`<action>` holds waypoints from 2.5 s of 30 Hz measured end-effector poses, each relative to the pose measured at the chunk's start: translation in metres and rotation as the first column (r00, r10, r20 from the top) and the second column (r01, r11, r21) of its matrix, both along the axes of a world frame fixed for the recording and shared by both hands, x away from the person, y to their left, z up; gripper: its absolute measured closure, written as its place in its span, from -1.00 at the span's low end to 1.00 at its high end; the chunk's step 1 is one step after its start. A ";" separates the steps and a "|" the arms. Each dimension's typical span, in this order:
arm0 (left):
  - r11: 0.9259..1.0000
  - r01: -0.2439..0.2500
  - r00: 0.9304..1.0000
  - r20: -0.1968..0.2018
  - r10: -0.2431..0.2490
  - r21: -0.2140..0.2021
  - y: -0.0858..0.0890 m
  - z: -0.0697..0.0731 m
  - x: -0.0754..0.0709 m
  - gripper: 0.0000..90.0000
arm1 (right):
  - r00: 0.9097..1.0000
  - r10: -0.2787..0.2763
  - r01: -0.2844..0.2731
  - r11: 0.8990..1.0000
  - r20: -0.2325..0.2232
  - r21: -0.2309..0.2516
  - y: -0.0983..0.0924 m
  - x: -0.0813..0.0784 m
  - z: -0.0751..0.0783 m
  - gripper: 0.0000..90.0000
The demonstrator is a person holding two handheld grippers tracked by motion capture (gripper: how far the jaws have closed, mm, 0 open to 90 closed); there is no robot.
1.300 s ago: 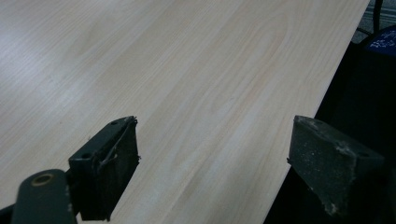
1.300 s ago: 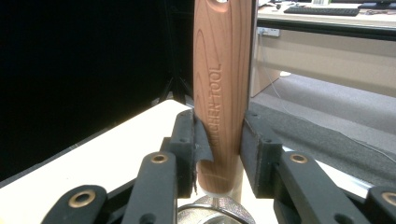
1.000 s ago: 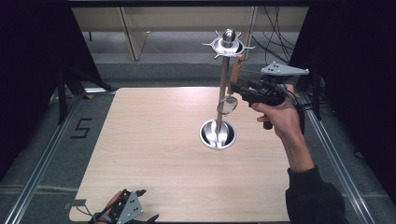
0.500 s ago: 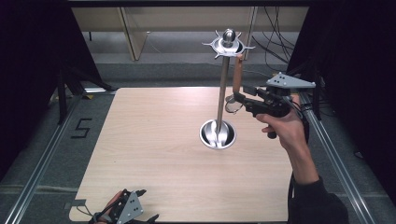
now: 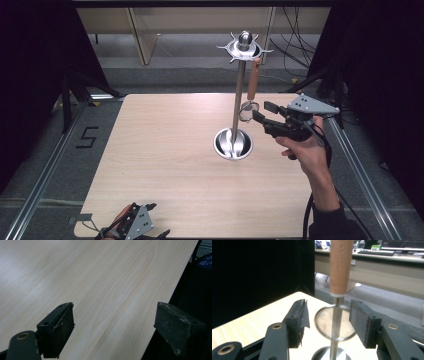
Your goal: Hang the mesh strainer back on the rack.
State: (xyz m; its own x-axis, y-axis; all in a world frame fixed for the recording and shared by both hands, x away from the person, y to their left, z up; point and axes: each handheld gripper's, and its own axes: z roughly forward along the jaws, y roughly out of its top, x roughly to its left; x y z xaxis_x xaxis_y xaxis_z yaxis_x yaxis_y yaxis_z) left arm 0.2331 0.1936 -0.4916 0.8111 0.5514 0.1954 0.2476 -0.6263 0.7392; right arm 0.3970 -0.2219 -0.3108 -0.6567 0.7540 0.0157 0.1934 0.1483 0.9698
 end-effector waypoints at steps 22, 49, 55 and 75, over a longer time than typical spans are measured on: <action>1.000 0.002 1.000 0.008 -0.002 0.009 0.001 0.002 0.000 -0.66 | 0.997 -0.005 0.003 1.000 -0.073 -0.026 0.002 -0.002 -0.022 -0.12; 1.000 -0.001 1.000 0.006 0.001 -0.010 0.001 0.002 -0.001 -0.66 | 0.994 0.016 -0.027 0.996 -0.111 -0.090 0.009 -0.015 -0.046 -0.16; 1.000 0.005 1.000 0.012 -0.005 0.015 0.002 0.003 0.000 -0.66 | 0.991 0.026 -0.039 0.995 -0.128 -0.096 0.014 -0.016 -0.054 -0.17; 1.000 -0.006 1.000 0.014 0.006 0.008 0.002 0.003 0.000 -0.66 | 0.971 0.062 -0.092 0.988 -0.229 -0.124 0.034 -0.018 -0.087 -0.19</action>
